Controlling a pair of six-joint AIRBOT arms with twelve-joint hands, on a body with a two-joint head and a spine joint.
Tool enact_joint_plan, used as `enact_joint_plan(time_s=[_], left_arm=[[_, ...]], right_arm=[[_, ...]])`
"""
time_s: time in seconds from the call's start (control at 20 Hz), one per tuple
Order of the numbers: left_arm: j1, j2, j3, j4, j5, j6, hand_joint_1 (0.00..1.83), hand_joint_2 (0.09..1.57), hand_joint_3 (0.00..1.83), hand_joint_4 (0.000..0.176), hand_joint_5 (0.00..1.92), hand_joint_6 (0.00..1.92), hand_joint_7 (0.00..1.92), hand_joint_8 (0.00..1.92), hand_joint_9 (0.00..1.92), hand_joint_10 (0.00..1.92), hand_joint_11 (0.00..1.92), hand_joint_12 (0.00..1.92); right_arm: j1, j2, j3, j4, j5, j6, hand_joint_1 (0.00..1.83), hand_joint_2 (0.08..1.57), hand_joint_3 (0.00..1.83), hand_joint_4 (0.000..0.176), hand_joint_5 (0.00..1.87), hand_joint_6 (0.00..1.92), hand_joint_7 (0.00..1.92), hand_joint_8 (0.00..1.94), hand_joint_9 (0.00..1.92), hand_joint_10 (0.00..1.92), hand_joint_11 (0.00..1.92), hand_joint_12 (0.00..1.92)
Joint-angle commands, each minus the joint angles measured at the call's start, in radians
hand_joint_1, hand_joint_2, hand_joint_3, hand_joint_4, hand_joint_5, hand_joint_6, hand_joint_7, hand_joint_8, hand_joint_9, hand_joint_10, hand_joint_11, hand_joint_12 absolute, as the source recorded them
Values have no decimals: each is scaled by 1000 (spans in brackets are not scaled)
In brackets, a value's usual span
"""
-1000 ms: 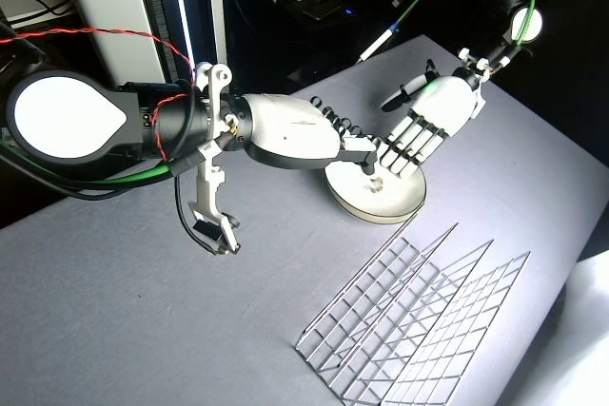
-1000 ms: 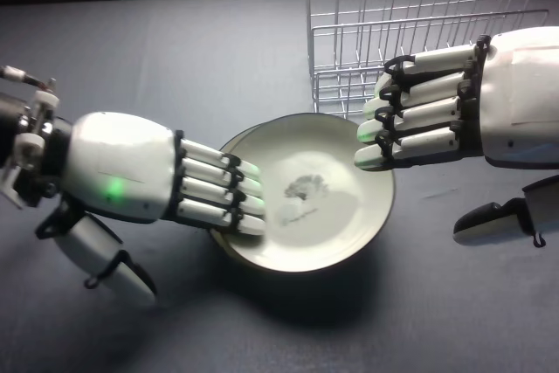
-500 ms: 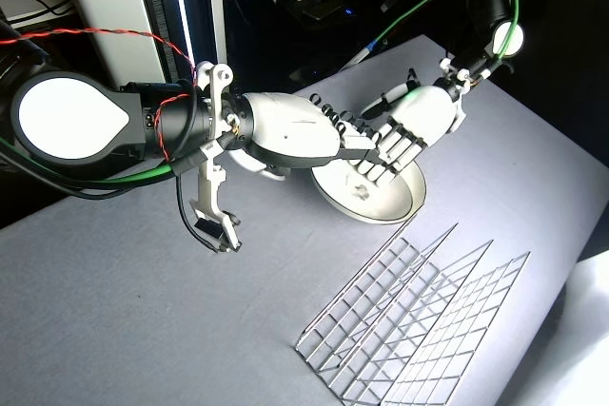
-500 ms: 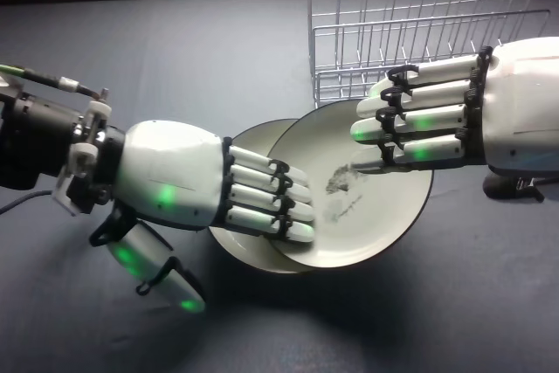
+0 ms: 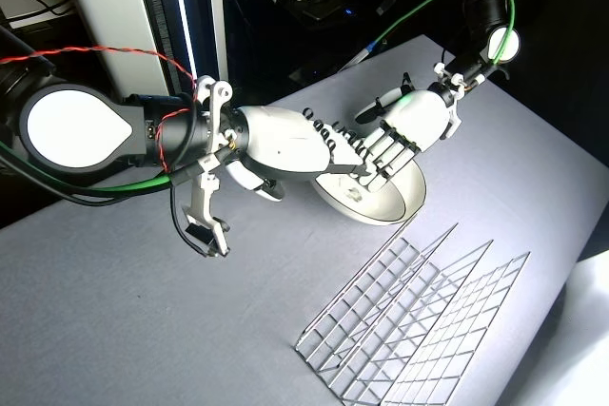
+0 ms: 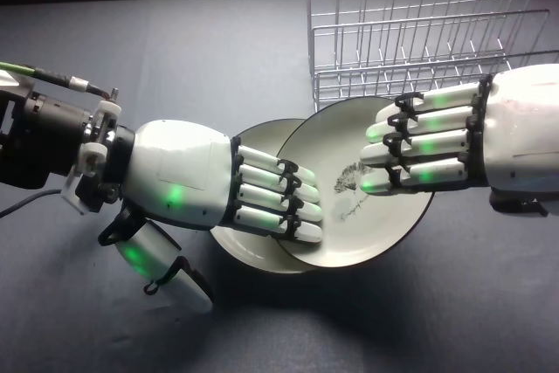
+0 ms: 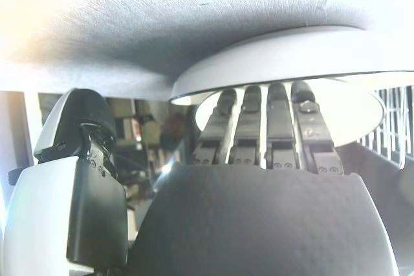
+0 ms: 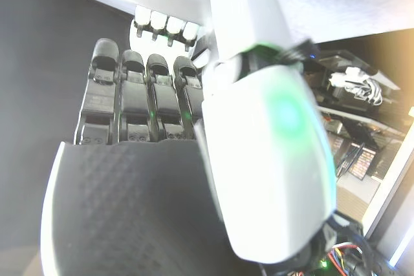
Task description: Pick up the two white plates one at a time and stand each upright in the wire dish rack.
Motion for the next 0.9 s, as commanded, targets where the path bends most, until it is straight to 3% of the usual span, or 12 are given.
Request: enact_joint_plan(time_s=[0.0, 0.2, 0.7, 0.85], left_arm=[[15, -8, -8, 53, -2, 3, 0, 1187, 0, 0, 0, 0, 0, 0, 0, 0, 0, 0], [16, -8, -7, 45, -2, 3, 0, 1178, 0, 0, 0, 0, 0, 0, 0, 0, 0, 0], [19, -1, -7, 34, -2, -5, 0, 1166, 0, 0, 0, 0, 0, 0, 0, 0, 0, 0], [24, 4, -10, 22, -6, -5, 0, 1165, 0, 0, 0, 0, 0, 0, 0, 0, 0, 0]], right_arm=[[2, 2, -2, 42, 77, 0, 1417, 1080, 2, 0, 166, 11, 92, 8, 101, 18, 0, 408], [-4, -14, 1, 42, 48, 4, 1393, 1105, 6, 0, 189, 2, 149, 5, 159, 16, 0, 491], [-27, -122, 81, 42, 26, 2, 1382, 1100, 0, 0, 212, 5, 155, 5, 157, 7, 0, 488], [-27, -157, 109, 42, 24, 0, 1396, 1064, 0, 0, 357, 18, 344, 16, 331, 36, 0, 834]])
